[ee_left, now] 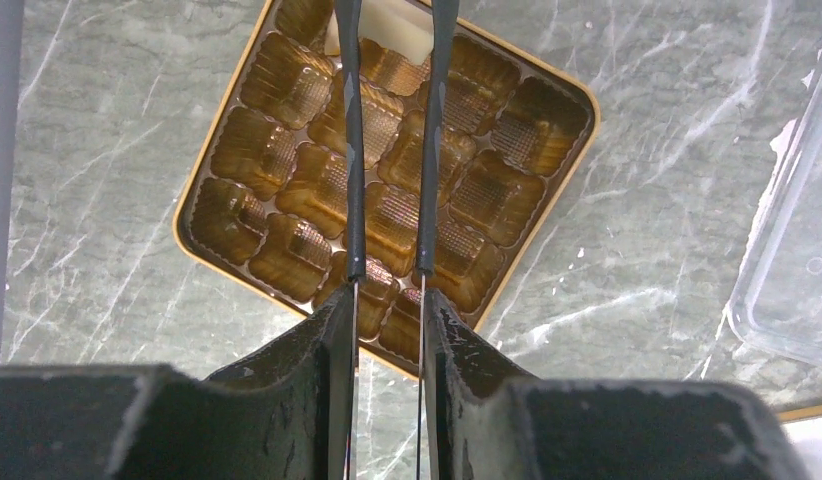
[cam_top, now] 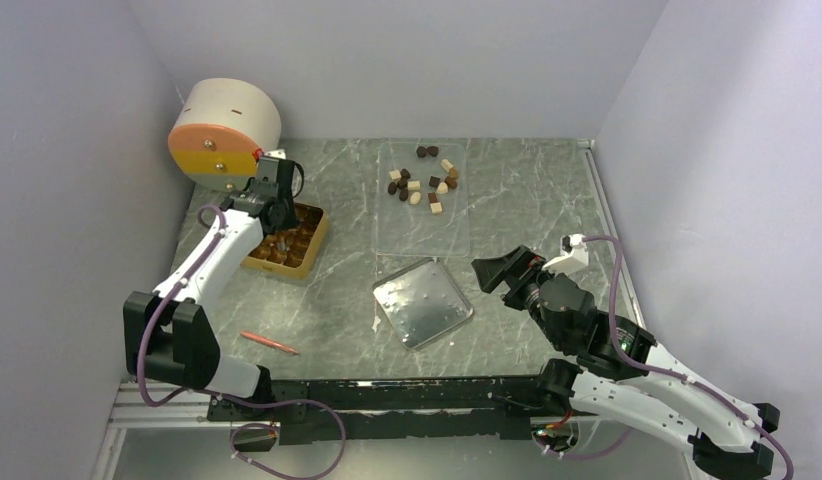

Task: Pack the chocolate
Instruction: Place the fake chocolate in the packing box.

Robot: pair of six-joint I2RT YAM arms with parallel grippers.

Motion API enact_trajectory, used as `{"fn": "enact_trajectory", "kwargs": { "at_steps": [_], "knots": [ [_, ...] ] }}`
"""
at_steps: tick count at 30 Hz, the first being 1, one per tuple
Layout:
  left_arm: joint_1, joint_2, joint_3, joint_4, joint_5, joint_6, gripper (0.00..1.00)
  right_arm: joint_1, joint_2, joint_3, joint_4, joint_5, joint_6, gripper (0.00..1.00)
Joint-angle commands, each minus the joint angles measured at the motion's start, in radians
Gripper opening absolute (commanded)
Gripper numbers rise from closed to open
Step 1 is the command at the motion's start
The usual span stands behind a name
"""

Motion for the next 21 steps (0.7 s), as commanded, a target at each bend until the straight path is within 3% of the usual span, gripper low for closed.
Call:
{"fn": "enact_trajectory", "kwargs": {
  "at_steps": [1,21],
  "knots": [
    [0.013,0.01,0.002,0.041,-0.005,-0.02,0.32,0.0,-0.009,0.017,0.029,0.006,0.004,0.97],
    [0.022,0.031,0.016,0.032,0.022,-0.019,0.46,0.001,-0.038,0.021,0.006,0.016,0.005,0.97]
  ]
}}
